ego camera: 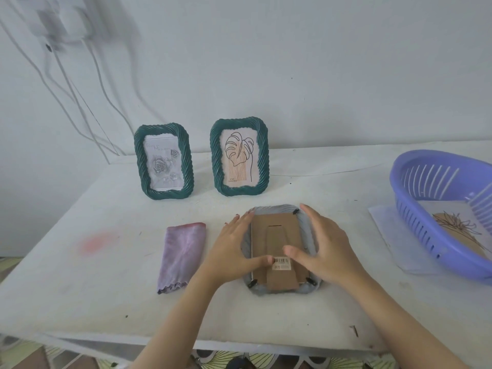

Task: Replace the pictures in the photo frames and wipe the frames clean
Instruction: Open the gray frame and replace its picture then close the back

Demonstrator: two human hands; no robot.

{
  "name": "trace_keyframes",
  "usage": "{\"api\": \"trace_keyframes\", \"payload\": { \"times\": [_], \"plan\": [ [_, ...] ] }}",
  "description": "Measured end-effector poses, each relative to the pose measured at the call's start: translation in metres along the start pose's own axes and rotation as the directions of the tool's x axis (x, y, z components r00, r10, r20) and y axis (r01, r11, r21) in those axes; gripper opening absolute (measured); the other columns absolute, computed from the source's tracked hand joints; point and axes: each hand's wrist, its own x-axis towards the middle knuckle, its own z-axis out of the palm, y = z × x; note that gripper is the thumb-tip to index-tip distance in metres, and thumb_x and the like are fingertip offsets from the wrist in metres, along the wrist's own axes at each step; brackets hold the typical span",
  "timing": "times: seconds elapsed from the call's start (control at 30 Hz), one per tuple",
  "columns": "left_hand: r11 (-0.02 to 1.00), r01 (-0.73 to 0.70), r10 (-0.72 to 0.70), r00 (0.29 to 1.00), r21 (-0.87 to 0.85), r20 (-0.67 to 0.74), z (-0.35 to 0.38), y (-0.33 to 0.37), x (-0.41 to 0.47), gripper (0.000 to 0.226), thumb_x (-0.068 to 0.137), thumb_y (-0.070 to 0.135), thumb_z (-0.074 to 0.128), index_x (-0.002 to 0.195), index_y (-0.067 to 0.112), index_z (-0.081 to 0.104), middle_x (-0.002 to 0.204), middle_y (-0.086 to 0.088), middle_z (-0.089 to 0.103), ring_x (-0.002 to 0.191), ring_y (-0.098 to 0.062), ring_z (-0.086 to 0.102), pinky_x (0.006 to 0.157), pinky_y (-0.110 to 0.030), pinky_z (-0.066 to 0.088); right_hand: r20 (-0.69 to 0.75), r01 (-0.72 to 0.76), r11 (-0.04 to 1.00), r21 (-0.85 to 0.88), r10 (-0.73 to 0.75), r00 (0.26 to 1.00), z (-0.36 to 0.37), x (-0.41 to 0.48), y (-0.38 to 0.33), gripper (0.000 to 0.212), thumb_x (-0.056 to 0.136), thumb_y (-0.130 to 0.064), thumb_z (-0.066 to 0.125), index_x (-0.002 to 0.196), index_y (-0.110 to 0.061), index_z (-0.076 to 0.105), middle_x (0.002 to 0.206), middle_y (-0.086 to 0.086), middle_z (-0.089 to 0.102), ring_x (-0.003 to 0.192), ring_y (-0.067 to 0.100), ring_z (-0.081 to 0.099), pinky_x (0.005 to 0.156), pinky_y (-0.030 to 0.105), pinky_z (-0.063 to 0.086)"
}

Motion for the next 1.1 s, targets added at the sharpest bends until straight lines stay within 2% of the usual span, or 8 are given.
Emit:
{"api": "trace_keyframes", "payload": {
  "times": [0.13,0.27,0.4,0.5,0.63,0.8,1.0,1.1],
  "plan": [
    [0.996,-0.013,0.011,1.0,0.092,0.014,0.004,-0.006,0.001,0.109,0.06,0.073,0.054,0.147,0.026,0.009,0.156,0.01,0.007,0.143,-0.009,-0.002,0.116,-0.029,-0.004,0.063,0.026,0.992,-0.121,-0.018,0.998,0.004,0.006,0.008,0.106,0.055,-0.08,0.048,0.144,-0.032,0.016,0.145,-0.009,0.035,0.134,0.014,0.03,0.11,0.041,0.026],
    [0.988,-0.019,0.017,1.0,0.153,0.018,0.003,-0.01,0.004,0.115,0.053,0.083,0.045,0.147,0.027,0.011,0.156,0.01,0.008,0.144,-0.01,-0.005,0.116,-0.032,-0.007,0.072,0.033,0.982,-0.185,-0.02,0.997,0.004,0.01,0.013,0.113,0.049,-0.087,0.045,0.143,-0.029,0.022,0.145,-0.01,0.034,0.134,0.014,0.03,0.11,0.037,0.024],
    [0.97,-0.029,0.021,0.999,0.242,0.036,0.0,-0.01,0.009,0.121,0.047,0.086,0.039,0.147,0.025,0.01,0.155,0.011,0.007,0.143,-0.013,-0.006,0.115,-0.034,-0.012,0.119,0.028,0.964,-0.266,0.004,0.993,0.001,0.014,0.013,0.125,0.035,-0.1,0.016,0.141,-0.034,0.024,0.148,-0.011,0.025,0.135,0.015,0.022,0.108,0.034,0.017],
    [0.954,-0.034,0.018,0.998,0.299,0.057,-0.003,-0.008,0.011,0.124,0.044,0.087,0.035,0.148,0.023,0.01,0.154,0.009,0.008,0.142,-0.015,-0.007,0.113,-0.036,-0.015,0.163,0.022,0.953,-0.304,0.029,0.986,-0.001,0.016,0.011,0.13,0.031,-0.101,0.01,0.143,-0.035,0.02,0.149,-0.011,0.02,0.135,0.015,0.018,0.108,0.035,0.015],
    [0.929,-0.04,-0.005,0.993,0.368,0.12,-0.008,-0.002,0.016,0.127,0.042,0.088,0.032,0.148,0.024,0.006,0.151,0.005,0.007,0.141,-0.017,-0.008,0.113,-0.04,-0.017,0.273,0.003,0.947,-0.322,0.09,0.958,-0.005,0.022,0.009,0.128,0.034,-0.098,0.028,0.145,-0.037,0.008,0.148,-0.009,0.012,0.137,0.018,0.011,0.11,0.038,0.011],
    [0.925,-0.011,-0.062,0.982,0.38,0.179,-0.013,0.005,0.025,0.133,0.034,0.087,0.036,0.148,0.026,0.004,0.142,0.002,0.009,0.135,-0.017,-0.003,0.113,-0.042,-0.016,0.35,-0.018,0.924,-0.382,0.163,0.922,-0.01,0.032,0.0,0.117,0.055,-0.082,0.057,0.146,-0.035,0.002,0.148,-0.001,0.013,0.137,0.022,0.01,0.11,0.039,0.011],
    [0.945,0.014,-0.069,0.985,0.327,0.158,-0.011,0.004,0.029,0.131,0.038,0.085,0.048,0.147,0.028,0.005,0.14,0.003,0.01,0.134,-0.021,0.001,0.115,-0.041,-0.007,0.347,-0.013,0.923,-0.384,0.158,0.924,-0.011,0.032,0.001,0.117,0.054,-0.084,0.054,0.146,-0.036,0.0,0.15,0.0,0.011,0.138,0.022,0.007,0.11,0.038,0.011],
    [0.98,-0.007,-0.002,0.999,0.2,0.047,-0.004,-0.004,0.014,0.118,0.046,0.085,0.043,0.146,0.032,0.012,0.146,0.004,0.013,0.135,-0.018,0.006,0.115,-0.036,0.006,0.266,-0.004,0.981,-0.196,0.057,0.962,-0.01,0.015,0.008,0.101,0.056,-0.081,0.049,0.142,-0.044,0.013,0.153,-0.003,0.009,0.14,0.015,0.006,0.111,0.036,0.01]
  ]
}}
